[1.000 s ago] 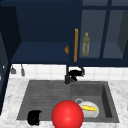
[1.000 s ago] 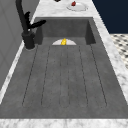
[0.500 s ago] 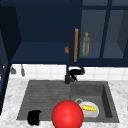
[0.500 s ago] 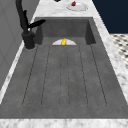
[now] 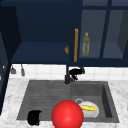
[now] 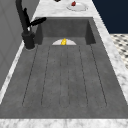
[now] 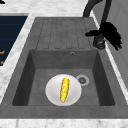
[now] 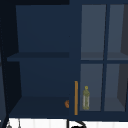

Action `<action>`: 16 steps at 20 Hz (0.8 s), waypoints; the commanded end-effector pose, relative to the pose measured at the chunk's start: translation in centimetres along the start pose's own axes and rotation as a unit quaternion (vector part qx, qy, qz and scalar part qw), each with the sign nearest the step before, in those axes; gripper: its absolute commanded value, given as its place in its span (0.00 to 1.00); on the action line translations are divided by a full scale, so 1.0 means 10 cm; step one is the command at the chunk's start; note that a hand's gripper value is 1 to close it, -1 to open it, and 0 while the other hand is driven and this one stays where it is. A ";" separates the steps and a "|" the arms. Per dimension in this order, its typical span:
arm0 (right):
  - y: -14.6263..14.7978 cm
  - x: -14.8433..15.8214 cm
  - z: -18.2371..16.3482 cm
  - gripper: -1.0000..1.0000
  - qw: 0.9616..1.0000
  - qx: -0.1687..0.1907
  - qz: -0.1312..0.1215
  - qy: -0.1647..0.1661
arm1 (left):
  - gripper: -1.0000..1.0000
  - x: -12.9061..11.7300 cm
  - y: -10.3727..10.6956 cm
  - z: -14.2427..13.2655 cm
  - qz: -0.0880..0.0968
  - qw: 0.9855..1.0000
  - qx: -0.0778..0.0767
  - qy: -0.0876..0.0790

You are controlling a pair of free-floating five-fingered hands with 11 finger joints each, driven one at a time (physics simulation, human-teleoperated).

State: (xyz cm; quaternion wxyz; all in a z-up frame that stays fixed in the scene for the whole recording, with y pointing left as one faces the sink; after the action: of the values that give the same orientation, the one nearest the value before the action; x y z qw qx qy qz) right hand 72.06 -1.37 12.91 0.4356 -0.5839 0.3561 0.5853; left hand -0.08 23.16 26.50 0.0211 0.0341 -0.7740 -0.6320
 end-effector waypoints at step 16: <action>0.27 -0.23 -0.21 0.00 0.975 -0.136 -0.090 -0.152 | 0.50 0.00 0.00 0.00 0.000 1.000 0.000 0.000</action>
State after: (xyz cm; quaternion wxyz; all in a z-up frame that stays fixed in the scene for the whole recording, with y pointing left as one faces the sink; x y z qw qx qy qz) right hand 70.36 -4.78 15.32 0.4557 -0.5841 0.1921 0.6436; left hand -0.08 23.16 26.50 0.0211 0.0341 -0.7740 -0.6320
